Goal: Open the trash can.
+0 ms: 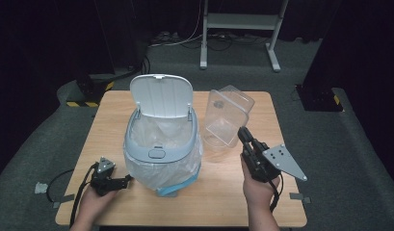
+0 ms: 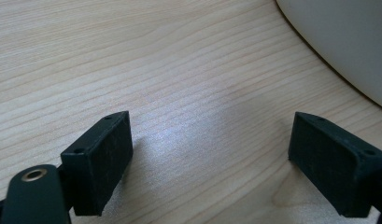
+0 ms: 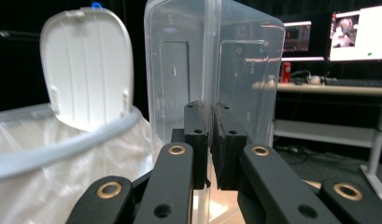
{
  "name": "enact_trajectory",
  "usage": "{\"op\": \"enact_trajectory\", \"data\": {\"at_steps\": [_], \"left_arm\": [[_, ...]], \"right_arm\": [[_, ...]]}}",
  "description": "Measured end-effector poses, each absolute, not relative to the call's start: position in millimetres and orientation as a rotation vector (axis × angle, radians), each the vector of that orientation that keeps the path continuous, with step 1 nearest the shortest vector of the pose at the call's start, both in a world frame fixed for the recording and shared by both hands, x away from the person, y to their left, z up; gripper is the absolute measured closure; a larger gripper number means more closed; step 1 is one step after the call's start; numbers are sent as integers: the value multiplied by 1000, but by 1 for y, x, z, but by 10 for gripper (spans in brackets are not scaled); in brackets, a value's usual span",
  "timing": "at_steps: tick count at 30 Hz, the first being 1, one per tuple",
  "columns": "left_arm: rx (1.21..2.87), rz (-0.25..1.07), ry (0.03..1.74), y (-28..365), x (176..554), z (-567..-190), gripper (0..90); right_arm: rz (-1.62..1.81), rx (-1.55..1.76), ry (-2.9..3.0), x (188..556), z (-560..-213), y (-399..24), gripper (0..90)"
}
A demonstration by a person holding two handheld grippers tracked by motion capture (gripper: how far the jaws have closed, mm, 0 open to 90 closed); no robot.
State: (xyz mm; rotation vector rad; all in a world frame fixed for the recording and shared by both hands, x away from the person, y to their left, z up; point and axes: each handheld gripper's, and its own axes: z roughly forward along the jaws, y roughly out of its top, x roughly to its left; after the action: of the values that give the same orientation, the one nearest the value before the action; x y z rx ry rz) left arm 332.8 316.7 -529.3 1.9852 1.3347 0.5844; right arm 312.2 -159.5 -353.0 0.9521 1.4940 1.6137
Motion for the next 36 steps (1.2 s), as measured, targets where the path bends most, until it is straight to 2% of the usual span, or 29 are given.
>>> {"op": "enact_trajectory", "data": {"at_steps": [25, 36], "left_arm": [[1988, 584, 1334, 317, 333, -529, 137], [1987, 582, 1334, 317, 333, -529, 138]], "right_arm": [[1714, 802, 1420, 295, -306, -138, 860], [1772, 713, 1446, 291, -289, -108, 859]]}}
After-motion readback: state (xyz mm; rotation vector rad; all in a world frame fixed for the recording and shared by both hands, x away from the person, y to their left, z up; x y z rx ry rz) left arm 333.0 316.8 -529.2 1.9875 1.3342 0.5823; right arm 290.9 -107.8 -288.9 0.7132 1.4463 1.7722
